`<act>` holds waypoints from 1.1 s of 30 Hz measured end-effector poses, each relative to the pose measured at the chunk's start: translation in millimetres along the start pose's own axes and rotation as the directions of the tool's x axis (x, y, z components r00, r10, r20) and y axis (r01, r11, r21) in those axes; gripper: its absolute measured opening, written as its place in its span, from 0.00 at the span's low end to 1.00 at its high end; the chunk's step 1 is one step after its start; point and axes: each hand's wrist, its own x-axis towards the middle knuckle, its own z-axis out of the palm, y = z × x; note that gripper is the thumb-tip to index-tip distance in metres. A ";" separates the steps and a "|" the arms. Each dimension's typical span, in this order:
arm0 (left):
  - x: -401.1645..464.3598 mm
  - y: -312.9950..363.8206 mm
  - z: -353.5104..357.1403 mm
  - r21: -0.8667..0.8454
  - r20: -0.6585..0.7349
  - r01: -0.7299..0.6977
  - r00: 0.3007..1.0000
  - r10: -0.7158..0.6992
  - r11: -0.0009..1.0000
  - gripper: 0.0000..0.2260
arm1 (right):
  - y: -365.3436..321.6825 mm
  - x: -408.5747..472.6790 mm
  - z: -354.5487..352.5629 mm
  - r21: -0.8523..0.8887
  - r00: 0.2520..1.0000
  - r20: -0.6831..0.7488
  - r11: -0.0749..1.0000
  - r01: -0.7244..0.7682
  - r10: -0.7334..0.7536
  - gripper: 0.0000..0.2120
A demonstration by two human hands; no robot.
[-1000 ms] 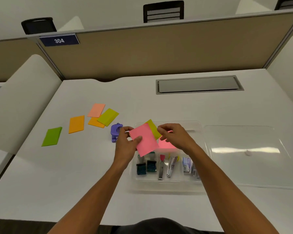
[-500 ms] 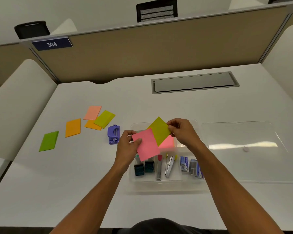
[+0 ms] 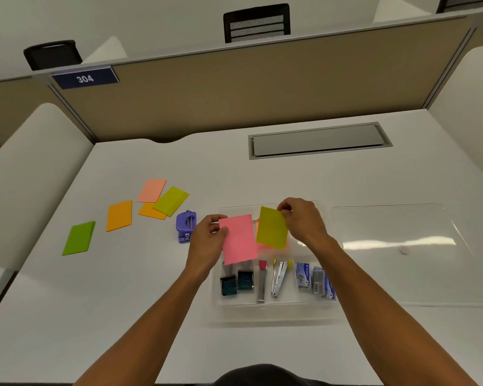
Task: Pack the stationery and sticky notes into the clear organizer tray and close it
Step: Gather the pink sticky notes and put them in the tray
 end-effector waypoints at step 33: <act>25.5 4.4 8.3 -0.214 -0.041 0.008 0.999 -0.017 0.977 0.08 | 4.4 -0.2 17.0 0.109 0.986 0.029 0.980 -0.165 0.163 0.12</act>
